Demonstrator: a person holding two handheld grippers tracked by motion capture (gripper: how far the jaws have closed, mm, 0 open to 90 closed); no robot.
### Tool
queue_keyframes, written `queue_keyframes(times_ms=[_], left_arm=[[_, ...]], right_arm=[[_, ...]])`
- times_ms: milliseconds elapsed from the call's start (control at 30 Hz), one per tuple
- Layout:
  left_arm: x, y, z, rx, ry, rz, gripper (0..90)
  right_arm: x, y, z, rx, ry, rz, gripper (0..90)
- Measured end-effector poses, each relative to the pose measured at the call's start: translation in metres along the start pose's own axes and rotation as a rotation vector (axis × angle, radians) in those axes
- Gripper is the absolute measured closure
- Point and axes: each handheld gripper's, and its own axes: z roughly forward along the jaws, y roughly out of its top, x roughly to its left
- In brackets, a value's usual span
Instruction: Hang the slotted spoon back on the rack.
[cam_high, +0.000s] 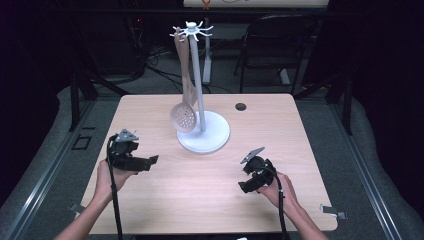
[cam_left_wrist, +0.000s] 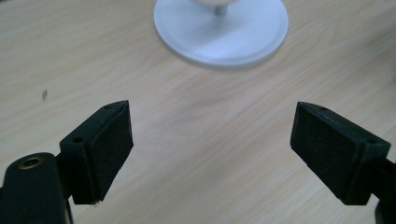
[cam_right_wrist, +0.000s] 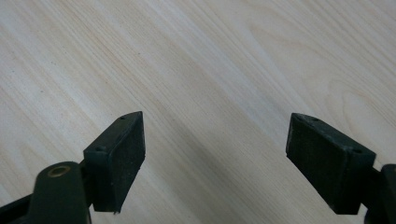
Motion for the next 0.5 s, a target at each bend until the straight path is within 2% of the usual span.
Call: queue_keyframes(times_ms=[233,400,467,500], left_arm=[[0.002,-0.030,0.013,0.044,-0.007,-0.059,11.1],[0.004,-0.043,0.021,0.066,-0.010,-0.092,9.5],[0.003,-0.048,0.025,0.081,0.000,-0.086,9.2],[0.003,-0.049,0.026,0.088,-0.010,-0.087,9.0]], right_arm=[[0.000,0.000,0.001,0.001,-0.003,-0.001,19.6],[0.000,0.000,0.002,0.005,-0.002,0.001,19.6],[0.000,0.000,0.001,0.012,-0.004,0.002,19.5],[0.000,0.000,0.002,0.013,-0.005,0.001,19.5]])
